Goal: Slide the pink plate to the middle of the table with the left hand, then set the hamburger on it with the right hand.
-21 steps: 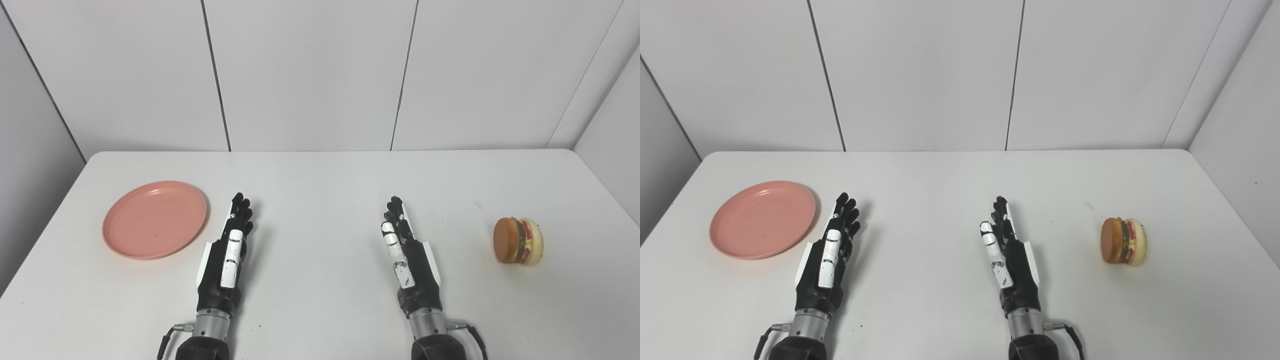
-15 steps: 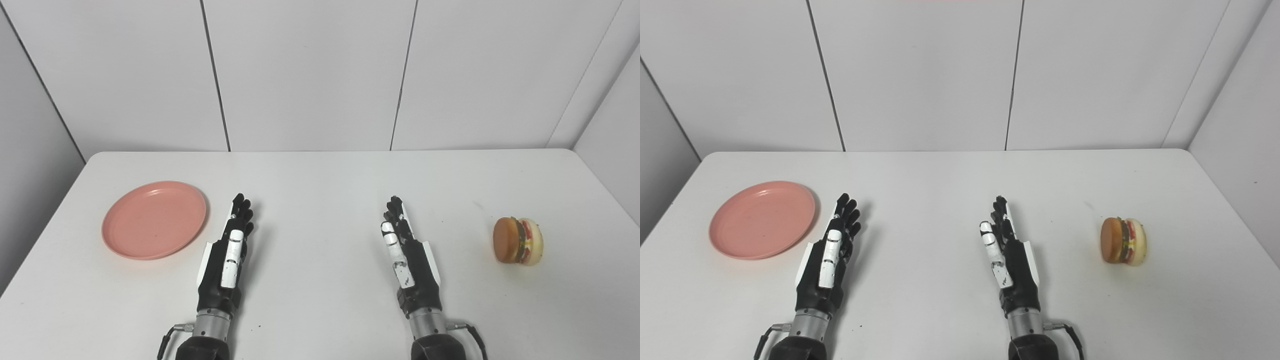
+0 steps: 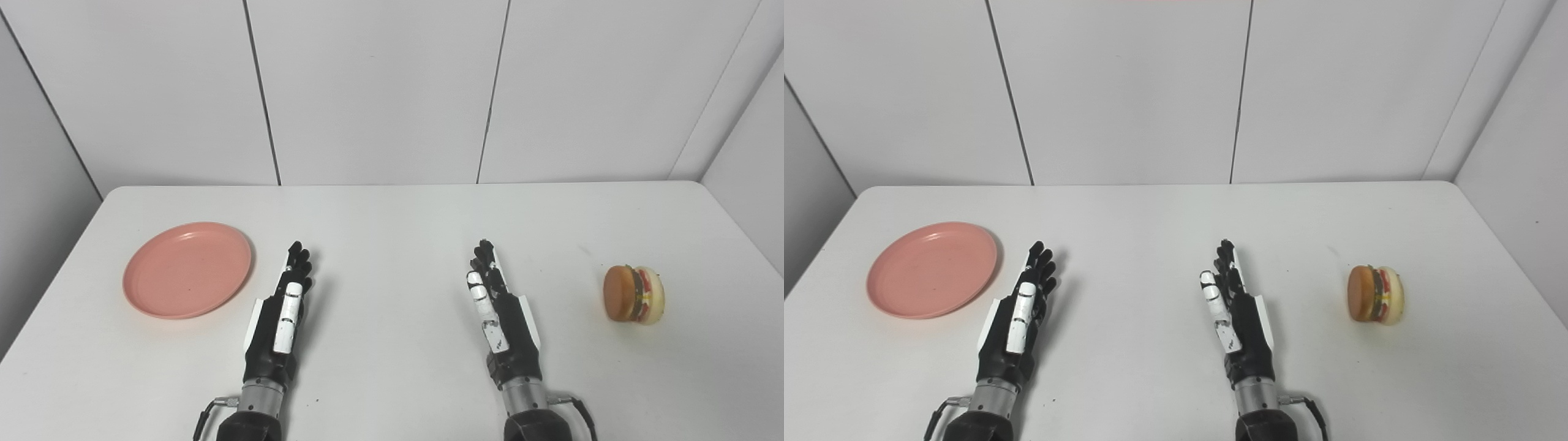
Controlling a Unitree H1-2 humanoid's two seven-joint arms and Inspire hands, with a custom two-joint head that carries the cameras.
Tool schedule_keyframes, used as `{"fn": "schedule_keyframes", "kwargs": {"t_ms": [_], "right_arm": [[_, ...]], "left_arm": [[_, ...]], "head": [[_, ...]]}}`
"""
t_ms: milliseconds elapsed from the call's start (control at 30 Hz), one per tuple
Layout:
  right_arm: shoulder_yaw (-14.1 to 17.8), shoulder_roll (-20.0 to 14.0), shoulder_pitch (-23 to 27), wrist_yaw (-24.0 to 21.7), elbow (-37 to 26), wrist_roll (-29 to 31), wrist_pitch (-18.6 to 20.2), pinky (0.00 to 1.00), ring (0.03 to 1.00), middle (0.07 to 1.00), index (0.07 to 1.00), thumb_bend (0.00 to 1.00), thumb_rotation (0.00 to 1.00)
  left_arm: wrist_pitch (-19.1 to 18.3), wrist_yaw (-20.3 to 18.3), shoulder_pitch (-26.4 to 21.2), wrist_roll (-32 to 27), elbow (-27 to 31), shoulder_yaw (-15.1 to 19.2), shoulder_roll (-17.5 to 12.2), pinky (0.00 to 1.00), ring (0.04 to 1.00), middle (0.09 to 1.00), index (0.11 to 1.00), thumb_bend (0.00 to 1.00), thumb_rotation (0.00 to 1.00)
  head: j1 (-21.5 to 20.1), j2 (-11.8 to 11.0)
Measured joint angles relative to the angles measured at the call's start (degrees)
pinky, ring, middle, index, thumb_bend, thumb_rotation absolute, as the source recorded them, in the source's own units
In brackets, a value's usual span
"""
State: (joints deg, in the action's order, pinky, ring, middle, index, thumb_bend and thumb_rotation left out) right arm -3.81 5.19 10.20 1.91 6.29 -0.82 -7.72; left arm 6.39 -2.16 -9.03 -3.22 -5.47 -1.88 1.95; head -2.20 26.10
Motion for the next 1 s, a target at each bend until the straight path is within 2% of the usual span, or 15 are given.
{"fn": "schedule_keyframes", "kwargs": {"t_ms": [33,133,167,233,400,633,800,1000], "right_arm": [[-0.03,-0.09,0.00,-0.04,-0.02,0.04,0.00,1.00,1.000,1.000,1.000,0.57,0.83],[0.10,-0.45,-0.02,-0.76,-0.14,1.14,0.00,1.00,1.000,1.000,1.000,0.57,0.82],[0.13,-0.61,-0.03,-1.05,-0.19,1.72,-0.01,1.00,1.000,1.000,1.000,0.55,0.83],[0.15,-1.14,-0.02,-1.43,-0.25,2.40,-0.07,1.00,1.000,1.000,1.000,0.53,0.84],[0.72,-3.24,0.60,-2.95,0.37,3.83,-2.29,1.00,1.000,1.000,1.000,0.56,0.83],[1.73,-4.37,1.45,-3.45,1.36,5.03,-4.62,1.00,1.000,1.000,1.000,0.57,0.80],[1.78,-4.72,1.73,-4.45,1.48,6.07,-4.75,1.00,1.000,1.000,1.000,0.56,0.80],[2.08,-5.36,1.93,-4.74,1.51,6.42,-4.82,1.00,1.000,1.000,1.000,0.54,0.81]], "left_arm": [[0.01,0.02,0.00,0.09,0.00,-0.03,0.04,1.00,1.000,1.000,1.000,0.52,1.00],[-0.02,0.02,0.00,0.12,0.01,-0.11,0.24,1.00,1.000,1.000,1.000,0.53,1.00],[-0.03,0.05,0.00,0.12,0.03,-0.12,0.33,1.00,1.000,1.000,1.000,0.53,1.00],[-0.04,0.39,0.01,0.13,0.13,-0.07,0.69,1.00,1.000,1.000,1.000,0.55,1.00],[-0.04,1.66,0.25,0.90,0.77,-0.06,2.02,1.00,1.000,1.000,1.000,0.58,1.00],[0.25,2.36,0.19,0.66,1.48,0.89,2.96,1.00,1.000,1.000,1.000,0.64,1.00],[1.22,4.76,0.01,2.29,2.08,2.52,3.08,0.99,0.970,0.978,0.974,0.61,1.00],[-2.66,5.13,0.56,-0.39,7.81,4.91,2.77,1.00,0.968,0.960,0.962,0.62,1.00]], "head": [[2.97,-0.35],[5.02,-0.70],[7.37,-1.14],[7.74,-1.23],[13.01,-2.11],[14.59,-2.29],[15.12,-2.02],[15.04,-1.76]]}}
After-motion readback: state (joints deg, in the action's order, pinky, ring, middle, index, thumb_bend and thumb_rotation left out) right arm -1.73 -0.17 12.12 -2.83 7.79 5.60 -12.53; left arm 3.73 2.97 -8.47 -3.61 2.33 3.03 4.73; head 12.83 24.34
